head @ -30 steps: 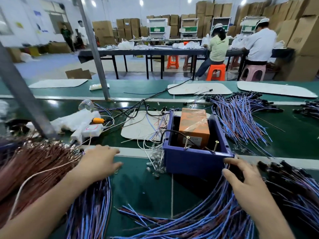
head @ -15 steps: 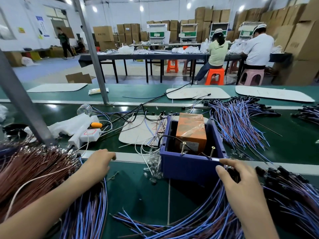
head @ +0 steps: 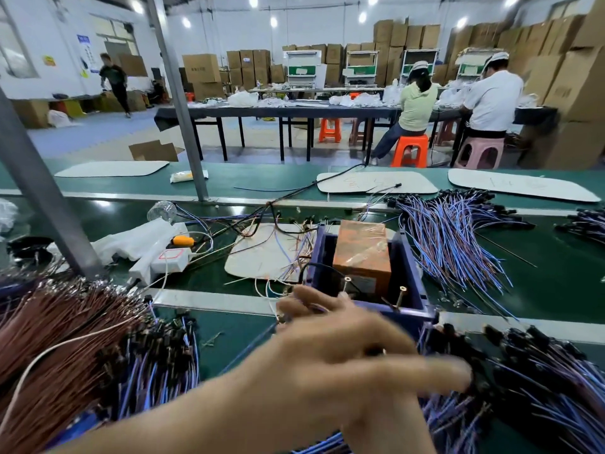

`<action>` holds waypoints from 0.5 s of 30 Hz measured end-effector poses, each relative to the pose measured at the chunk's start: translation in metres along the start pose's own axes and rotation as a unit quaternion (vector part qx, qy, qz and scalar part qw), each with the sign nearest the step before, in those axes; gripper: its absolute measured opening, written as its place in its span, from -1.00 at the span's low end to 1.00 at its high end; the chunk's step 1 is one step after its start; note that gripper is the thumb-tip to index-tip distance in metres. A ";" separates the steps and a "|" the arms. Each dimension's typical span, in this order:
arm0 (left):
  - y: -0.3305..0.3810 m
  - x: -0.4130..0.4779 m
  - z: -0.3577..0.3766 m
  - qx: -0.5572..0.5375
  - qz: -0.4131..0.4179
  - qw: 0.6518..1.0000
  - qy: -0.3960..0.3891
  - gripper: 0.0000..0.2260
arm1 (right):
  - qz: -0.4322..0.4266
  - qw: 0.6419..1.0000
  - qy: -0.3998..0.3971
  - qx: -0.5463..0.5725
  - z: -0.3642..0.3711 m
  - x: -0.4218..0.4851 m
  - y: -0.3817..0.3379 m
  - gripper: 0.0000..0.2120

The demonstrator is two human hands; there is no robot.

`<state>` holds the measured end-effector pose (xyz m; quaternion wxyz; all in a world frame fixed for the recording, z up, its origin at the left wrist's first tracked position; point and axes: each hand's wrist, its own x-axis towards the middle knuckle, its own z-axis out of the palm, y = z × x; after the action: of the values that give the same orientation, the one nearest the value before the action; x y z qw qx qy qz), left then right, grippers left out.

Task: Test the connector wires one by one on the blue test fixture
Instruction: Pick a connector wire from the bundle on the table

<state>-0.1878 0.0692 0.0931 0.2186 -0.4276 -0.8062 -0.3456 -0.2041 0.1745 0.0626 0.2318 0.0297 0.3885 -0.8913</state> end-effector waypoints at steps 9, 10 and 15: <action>0.004 -0.069 0.019 -0.220 -0.161 0.960 -0.064 -0.87 | -0.235 0.967 0.097 0.031 -0.019 -0.024 -0.016 -0.84; 0.001 -0.071 0.021 -0.202 -0.147 0.966 -0.064 -0.86 | -0.250 0.963 0.097 0.016 -0.017 -0.024 -0.015 -0.82; -0.018 -0.059 0.028 -0.051 -0.138 0.983 0.113 -0.69 | -0.326 0.938 0.096 -0.067 -0.003 -0.019 -0.004 -0.53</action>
<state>-0.1728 0.0512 0.0301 0.2364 -0.2815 -0.8088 -0.4591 -0.1888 0.1862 0.0679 -0.1081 -0.0289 0.4559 -0.8830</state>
